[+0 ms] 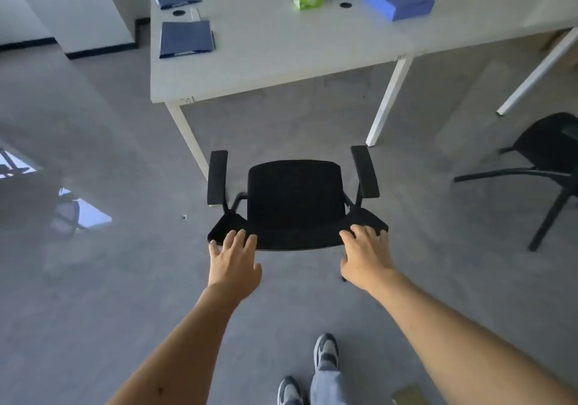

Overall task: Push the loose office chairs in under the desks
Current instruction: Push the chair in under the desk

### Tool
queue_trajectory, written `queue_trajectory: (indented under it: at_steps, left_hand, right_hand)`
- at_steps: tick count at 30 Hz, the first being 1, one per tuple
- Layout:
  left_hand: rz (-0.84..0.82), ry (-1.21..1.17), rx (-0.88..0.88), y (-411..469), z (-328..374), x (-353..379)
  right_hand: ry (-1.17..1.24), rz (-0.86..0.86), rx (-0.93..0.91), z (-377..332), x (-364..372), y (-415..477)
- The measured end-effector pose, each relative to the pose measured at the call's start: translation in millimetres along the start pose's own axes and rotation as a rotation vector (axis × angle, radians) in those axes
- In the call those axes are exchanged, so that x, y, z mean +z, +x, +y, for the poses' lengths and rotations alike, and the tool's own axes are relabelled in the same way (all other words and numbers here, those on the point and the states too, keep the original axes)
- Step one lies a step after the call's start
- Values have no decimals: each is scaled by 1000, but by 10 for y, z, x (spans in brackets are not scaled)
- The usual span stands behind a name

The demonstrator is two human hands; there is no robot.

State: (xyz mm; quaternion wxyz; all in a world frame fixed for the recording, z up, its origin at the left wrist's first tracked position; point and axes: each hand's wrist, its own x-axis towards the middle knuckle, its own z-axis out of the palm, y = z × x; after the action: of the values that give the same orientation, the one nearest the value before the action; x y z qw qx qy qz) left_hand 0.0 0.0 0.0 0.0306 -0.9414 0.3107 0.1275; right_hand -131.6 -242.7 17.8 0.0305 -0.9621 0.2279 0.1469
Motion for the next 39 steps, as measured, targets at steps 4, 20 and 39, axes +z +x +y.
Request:
queue_trajectory:
  at_steps: [4,20,39]
  left_hand:
    - [-41,95,23,262,16,169]
    - [-262,71,25,1323,180,373]
    - [-298,49,25,2777,241,107]
  right_hand:
    - [41,-50,-25,96,209,277]
    - [7,-84,-99,403,402,1323]
    - [-3,-84,-151,764,-35,2841]
